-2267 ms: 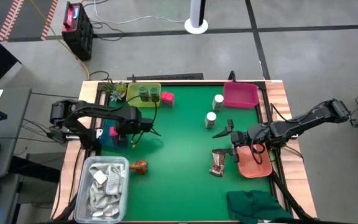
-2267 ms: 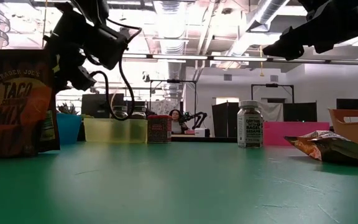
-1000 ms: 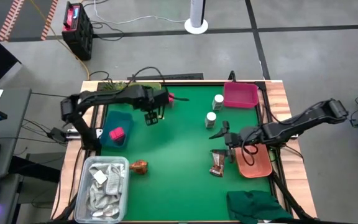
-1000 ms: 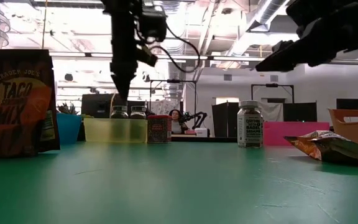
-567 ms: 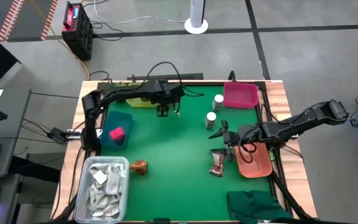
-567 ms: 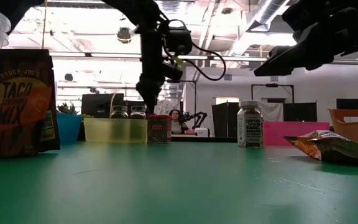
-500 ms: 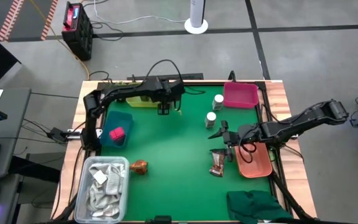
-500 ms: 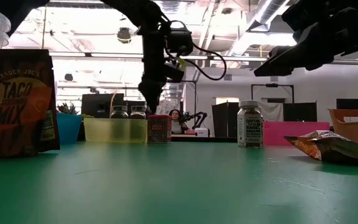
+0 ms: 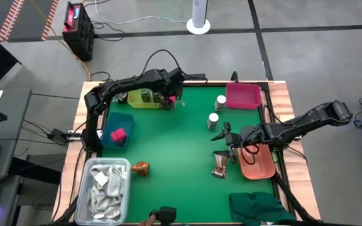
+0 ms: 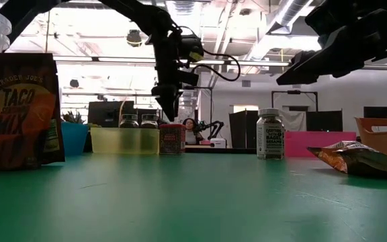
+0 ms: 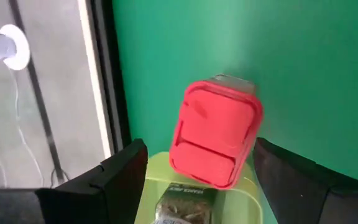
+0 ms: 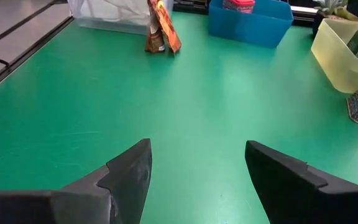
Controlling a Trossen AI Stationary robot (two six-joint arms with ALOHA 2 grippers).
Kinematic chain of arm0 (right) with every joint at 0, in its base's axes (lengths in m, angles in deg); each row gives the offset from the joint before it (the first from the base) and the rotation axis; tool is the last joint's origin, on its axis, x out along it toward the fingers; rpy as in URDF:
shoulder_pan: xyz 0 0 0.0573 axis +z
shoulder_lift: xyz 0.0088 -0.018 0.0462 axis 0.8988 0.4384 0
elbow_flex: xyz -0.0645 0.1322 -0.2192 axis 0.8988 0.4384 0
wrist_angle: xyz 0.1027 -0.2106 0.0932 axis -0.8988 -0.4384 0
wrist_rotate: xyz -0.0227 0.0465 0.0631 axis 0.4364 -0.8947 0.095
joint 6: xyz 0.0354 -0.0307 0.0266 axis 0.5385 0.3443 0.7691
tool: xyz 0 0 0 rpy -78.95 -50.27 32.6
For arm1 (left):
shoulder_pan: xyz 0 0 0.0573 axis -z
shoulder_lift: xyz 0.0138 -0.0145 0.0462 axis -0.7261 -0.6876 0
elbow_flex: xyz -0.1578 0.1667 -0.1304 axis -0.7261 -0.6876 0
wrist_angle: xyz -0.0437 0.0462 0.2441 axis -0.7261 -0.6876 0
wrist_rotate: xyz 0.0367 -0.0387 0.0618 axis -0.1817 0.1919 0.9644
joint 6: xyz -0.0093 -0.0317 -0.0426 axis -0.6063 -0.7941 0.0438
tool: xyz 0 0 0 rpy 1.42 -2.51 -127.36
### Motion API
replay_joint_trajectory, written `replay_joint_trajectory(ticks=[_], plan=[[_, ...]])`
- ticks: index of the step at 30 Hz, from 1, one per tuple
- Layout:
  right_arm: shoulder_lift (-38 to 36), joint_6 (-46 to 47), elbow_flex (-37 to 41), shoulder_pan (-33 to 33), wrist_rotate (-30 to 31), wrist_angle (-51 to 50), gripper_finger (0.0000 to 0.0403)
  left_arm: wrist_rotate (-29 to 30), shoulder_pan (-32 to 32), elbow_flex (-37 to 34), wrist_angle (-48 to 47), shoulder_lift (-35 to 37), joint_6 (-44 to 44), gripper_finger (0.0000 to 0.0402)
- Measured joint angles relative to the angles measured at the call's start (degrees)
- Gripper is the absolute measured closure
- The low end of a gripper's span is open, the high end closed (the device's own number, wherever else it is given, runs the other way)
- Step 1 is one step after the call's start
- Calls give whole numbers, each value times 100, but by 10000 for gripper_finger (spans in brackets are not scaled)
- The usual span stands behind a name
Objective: Sort spices by type
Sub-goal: Put the red seasoning can into the blue bin
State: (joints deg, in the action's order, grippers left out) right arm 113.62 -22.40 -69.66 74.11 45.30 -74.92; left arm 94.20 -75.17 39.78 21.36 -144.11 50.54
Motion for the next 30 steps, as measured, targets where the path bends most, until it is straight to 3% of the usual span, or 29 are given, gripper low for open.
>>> replay_joint_trajectory(ticks=[9, 16, 30], plan=[[0, -27, 0, -2, 1, -17, 117, 109, 49, 4, 316, -20, -20, 116], [0, -24, 0, 15, -1, -17, 117, -322, 55, -4, 108, -120, -28, 92], [2, -26, 0, 64, -12, 28, 117, -504, -102, 15, -91, -413, 153, 93]])
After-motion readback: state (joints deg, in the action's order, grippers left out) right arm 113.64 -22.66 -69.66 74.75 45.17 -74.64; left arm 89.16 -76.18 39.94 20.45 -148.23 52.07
